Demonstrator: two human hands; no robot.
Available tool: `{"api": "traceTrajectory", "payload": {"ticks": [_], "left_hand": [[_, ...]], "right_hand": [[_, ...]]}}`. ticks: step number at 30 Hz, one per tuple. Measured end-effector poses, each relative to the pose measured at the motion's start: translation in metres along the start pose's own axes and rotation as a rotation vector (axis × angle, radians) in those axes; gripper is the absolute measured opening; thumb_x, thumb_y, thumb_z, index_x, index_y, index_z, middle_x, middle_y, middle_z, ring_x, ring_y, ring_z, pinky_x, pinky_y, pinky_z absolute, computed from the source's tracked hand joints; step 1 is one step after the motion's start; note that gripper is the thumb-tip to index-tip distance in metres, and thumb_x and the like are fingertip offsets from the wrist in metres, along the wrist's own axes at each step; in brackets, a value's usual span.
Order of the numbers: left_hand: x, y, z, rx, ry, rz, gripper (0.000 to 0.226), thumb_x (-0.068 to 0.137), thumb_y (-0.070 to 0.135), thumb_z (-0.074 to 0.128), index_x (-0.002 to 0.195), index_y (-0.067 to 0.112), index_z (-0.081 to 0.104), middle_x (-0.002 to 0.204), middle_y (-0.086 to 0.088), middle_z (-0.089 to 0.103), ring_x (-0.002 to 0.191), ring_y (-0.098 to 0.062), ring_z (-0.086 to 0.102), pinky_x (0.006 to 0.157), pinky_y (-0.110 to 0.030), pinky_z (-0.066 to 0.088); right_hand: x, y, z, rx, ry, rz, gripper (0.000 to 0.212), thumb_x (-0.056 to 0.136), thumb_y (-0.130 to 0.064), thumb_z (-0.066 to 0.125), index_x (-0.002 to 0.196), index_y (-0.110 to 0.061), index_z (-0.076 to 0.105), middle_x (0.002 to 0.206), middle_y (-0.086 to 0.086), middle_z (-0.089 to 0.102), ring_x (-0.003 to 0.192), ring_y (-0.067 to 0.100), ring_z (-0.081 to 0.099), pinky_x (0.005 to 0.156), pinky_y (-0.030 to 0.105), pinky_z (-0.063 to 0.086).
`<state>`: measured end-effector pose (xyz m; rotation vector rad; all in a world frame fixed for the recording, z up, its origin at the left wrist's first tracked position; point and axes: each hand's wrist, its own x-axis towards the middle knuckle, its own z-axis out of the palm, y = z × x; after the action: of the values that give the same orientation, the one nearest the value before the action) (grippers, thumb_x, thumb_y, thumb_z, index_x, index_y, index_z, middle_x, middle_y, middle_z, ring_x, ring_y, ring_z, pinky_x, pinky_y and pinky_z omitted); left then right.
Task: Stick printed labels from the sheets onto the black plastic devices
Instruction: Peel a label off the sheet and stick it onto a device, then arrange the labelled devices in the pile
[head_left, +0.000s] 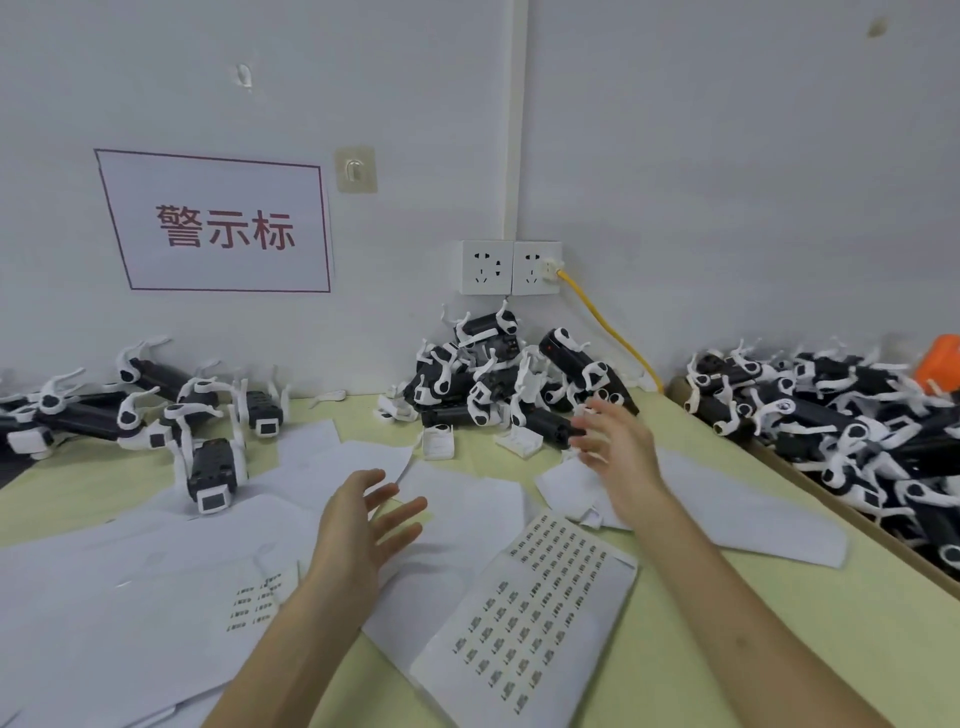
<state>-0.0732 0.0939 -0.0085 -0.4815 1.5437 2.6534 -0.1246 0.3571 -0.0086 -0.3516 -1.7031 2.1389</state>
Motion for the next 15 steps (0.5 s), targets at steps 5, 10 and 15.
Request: {"api": "traceTrajectory", "payload": {"ticks": [5, 10, 15], "left_hand": [[-0.001, 0.002, 0.003, 0.089, 0.016, 0.098, 0.013, 0.104, 0.017, 0.05, 0.113, 0.013, 0.057, 0.121, -0.01, 0.06, 0.089, -0.029, 0.072, 0.067, -0.035, 0.055], [-0.005, 0.011, -0.006, 0.045, -0.035, 0.072, 0.02, 0.102, 0.016, 0.051, 0.119, 0.012, 0.061, 0.122, -0.011, 0.064, 0.095, -0.028, 0.075, 0.069, -0.034, 0.057], [-0.009, 0.042, -0.04, 0.236, -0.103, 0.16, 0.022, 0.102, 0.016, 0.051, 0.117, 0.01, 0.066, 0.115, -0.011, 0.072, 0.099, -0.028, 0.075, 0.081, -0.038, 0.058]], "right_hand": [[-0.03, 0.007, 0.021, -0.362, -0.447, -0.163, 0.02, 0.098, -0.011, 0.061, 0.108, -0.023, 0.074, 0.102, 0.004, 0.077, 0.087, 0.018, 0.073, 0.077, 0.027, 0.053], [-0.076, -0.007, 0.03, -0.745, -0.959, -0.398, 0.022, 0.086, -0.032, 0.08, 0.105, -0.044, 0.076, 0.13, -0.025, 0.063, 0.125, 0.0, 0.057, 0.1, 0.028, 0.046], [-0.11, -0.01, -0.002, -1.085, -1.3, -0.303, 0.058, 0.074, -0.061, 0.076, 0.128, -0.067, 0.053, 0.151, -0.047, 0.023, 0.139, -0.023, 0.018, 0.115, 0.028, 0.023]]}}
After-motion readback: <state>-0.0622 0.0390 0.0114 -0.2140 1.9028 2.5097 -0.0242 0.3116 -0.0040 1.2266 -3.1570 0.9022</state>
